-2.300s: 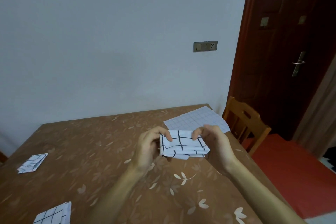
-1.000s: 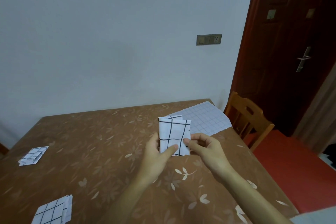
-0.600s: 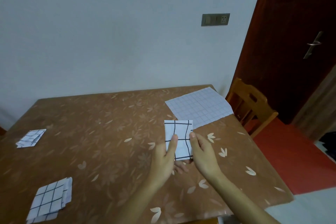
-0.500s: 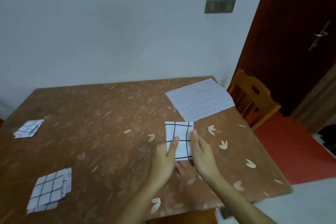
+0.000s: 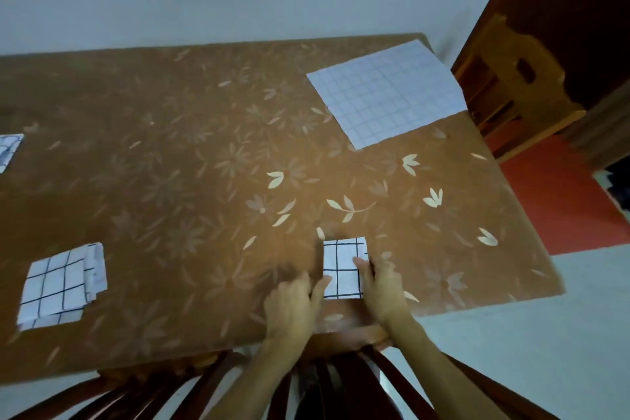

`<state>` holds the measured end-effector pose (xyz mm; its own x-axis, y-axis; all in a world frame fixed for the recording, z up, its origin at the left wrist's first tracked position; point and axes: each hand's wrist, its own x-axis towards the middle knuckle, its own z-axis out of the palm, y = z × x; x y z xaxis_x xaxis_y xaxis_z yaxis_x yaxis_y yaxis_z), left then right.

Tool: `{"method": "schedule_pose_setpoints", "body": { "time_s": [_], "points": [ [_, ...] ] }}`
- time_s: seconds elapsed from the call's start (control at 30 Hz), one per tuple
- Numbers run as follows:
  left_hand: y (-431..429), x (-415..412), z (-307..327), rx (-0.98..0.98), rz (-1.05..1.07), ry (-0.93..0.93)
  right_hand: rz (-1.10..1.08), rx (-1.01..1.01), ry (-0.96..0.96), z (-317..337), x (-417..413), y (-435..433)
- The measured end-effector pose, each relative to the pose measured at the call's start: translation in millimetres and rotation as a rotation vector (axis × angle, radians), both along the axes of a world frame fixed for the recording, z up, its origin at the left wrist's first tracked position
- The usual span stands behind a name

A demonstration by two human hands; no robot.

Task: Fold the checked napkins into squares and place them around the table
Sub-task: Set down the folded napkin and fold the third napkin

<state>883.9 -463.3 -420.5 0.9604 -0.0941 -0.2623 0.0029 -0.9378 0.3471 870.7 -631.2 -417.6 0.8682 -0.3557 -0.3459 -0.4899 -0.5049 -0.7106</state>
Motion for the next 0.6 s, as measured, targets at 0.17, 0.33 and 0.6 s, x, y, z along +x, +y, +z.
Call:
{"method": "schedule_pose_setpoints", "body": {
  "time_s": [0.17, 0.33, 0.6],
  "points": [
    [-10, 10, -52, -0.018, -0.409, -0.333, 0.059, -0.030, 0.019, -37, -2, -7],
    [-22, 21, -66, 0.060, -0.577, -0.237, 0.082, -0.315, -0.203, -49, -8, -13],
    [-24, 23, -70, 0.073, -0.554, -0.155, 0.575, -0.616, -0.139, -69, -19, -9]
  ]
}}
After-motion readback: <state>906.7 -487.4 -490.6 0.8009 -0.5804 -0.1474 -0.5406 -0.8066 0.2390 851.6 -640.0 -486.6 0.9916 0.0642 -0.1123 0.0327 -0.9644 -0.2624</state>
